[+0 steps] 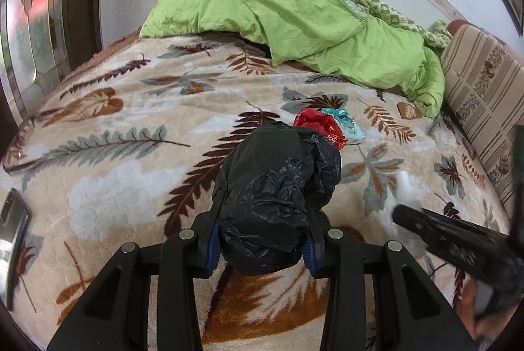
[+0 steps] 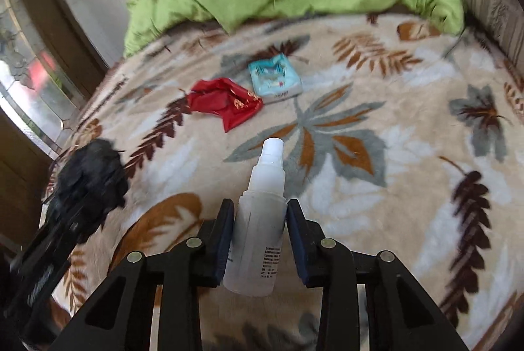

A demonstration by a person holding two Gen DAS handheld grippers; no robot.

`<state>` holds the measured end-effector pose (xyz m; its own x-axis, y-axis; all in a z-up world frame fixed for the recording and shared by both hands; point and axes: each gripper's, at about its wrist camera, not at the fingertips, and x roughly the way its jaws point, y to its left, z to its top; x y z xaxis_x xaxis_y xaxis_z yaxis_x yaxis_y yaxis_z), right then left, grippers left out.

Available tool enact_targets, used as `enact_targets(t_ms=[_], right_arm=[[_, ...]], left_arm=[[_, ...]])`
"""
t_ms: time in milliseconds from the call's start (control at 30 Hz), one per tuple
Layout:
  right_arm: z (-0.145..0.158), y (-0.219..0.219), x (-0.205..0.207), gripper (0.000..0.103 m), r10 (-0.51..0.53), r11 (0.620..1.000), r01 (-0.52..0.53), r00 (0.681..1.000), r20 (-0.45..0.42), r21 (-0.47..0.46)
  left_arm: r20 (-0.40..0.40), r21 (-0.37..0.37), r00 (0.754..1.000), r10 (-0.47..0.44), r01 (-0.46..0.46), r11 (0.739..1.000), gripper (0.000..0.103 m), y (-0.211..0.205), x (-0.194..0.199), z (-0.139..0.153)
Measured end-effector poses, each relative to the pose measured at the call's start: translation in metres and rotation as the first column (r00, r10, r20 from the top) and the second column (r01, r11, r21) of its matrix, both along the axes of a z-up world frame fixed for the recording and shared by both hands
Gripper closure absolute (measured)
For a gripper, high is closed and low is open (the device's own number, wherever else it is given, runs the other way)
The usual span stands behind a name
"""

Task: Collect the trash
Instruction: 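Grasp the white spray bottle with the right tool while the left tool holds the black bag, then lift and hold the spray bottle and black bag above the bed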

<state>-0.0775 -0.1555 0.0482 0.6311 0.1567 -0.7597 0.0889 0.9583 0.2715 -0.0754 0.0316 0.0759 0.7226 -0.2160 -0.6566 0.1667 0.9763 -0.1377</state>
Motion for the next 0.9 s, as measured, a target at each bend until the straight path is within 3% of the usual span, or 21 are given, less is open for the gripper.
enact_targets(t_ms=[300,633,900], right_arm=[[0.033,-0.012,-0.063,0.068,-0.036,0.996,0.049,0.984,0.176,-0.073],[0.039,-0.040,-0.110,0.068,-0.073,0.997,0.073,0.971,0.227,0.008],[0.040,-0.042,-0.115,0.068,-0.072,0.997,0.064,0.967,0.245,0.043]], left_arm=[[0.135,0.157,0.991,0.019,-0.040,0.987,0.065,-0.026,-0.027,0.018],[0.204,0.215,0.978,0.043,-0.088,0.973,0.064,-0.034,-0.064,0.036],[0.199,0.246,0.980,0.008,-0.058,0.968,0.064,-0.045,-0.076,0.025]])
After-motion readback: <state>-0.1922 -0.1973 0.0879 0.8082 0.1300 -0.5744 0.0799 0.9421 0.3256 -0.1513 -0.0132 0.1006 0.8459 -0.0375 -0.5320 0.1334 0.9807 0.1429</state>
